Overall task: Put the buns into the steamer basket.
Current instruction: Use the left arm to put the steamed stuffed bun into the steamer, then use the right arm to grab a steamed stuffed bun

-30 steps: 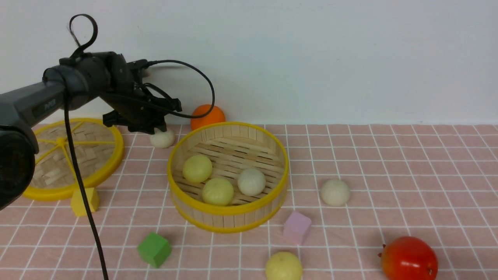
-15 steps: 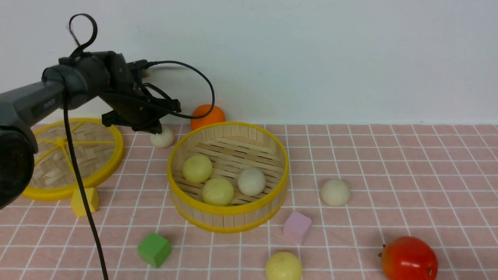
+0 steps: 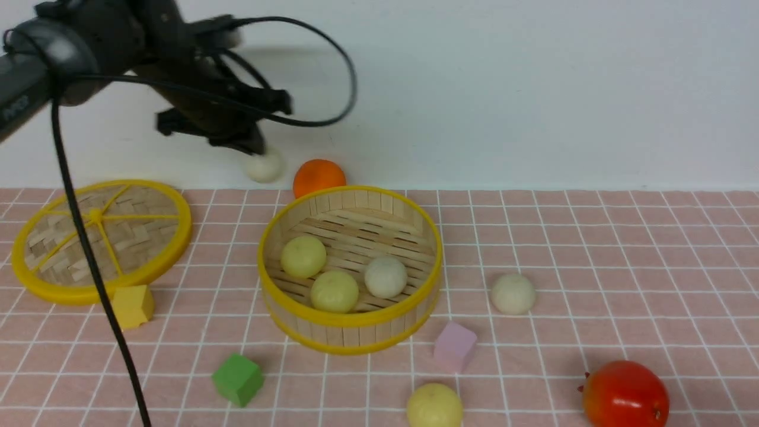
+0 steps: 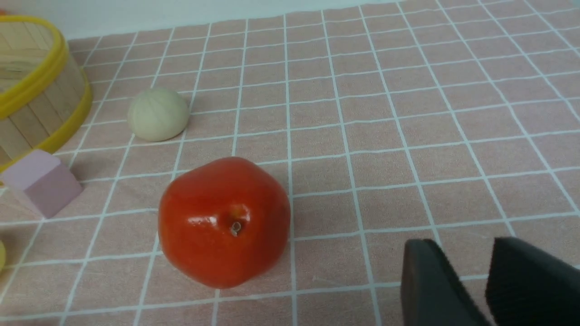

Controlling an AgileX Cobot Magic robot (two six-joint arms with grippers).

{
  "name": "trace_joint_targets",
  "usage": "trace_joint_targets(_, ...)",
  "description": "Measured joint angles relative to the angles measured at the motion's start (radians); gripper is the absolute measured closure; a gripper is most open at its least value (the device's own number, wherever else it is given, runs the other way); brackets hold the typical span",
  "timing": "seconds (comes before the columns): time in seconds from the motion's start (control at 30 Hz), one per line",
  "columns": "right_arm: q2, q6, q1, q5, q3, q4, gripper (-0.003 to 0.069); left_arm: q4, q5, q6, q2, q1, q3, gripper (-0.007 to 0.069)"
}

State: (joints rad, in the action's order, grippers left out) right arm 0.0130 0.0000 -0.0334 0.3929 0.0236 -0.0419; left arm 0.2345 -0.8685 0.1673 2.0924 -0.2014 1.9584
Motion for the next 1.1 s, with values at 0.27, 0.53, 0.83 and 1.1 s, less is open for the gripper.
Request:
trace_joint_targets(0.27,0.0,0.0,0.0,0.0,0.0,0.0,0.0419,0.049,0.112,-0.023,0.037,-0.074,-0.065,0.0612)
trace_joint_targets(0.53,0.0,0.0,0.0,0.0,0.0,0.0,0.0419,0.065,0.158,-0.023,0.137,-0.073,-0.067,0.0612)
trace_joint_targets(0.83,0.0,0.0,0.0,0.0,0.0,0.0,0.0419,0.066,0.146,-0.022,0.127,-0.073,-0.066,0.0461)
trace_joint_targets(1.1,0.0,0.0,0.0,0.0,0.0,0.0,0.0419,0.057,0.003,-0.022,-0.02,-0.073,-0.066,0.0147)
